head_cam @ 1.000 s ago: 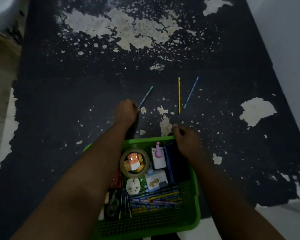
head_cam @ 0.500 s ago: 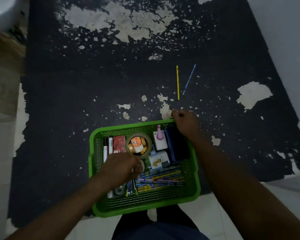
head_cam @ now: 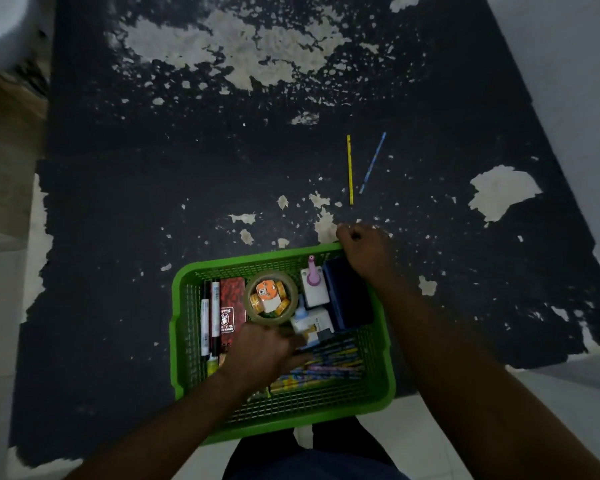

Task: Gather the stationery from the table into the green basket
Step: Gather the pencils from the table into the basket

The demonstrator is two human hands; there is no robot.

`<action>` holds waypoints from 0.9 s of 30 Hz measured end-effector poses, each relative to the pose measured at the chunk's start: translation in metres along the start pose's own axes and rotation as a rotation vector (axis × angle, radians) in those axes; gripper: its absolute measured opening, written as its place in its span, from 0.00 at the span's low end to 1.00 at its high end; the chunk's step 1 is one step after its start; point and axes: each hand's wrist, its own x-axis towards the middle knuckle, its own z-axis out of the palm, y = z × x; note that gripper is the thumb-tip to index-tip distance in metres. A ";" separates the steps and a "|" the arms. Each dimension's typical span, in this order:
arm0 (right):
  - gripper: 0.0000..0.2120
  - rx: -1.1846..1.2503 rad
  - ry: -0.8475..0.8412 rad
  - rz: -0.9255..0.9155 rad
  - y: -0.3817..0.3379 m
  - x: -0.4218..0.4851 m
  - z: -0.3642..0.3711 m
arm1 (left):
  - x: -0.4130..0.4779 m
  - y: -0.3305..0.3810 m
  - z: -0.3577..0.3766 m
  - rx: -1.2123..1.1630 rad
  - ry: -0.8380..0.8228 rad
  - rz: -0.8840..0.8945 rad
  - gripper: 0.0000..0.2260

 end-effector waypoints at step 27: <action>0.23 0.039 0.048 -0.006 0.014 0.002 0.007 | 0.360 -0.092 -0.008 -0.231 0.008 -0.719 0.18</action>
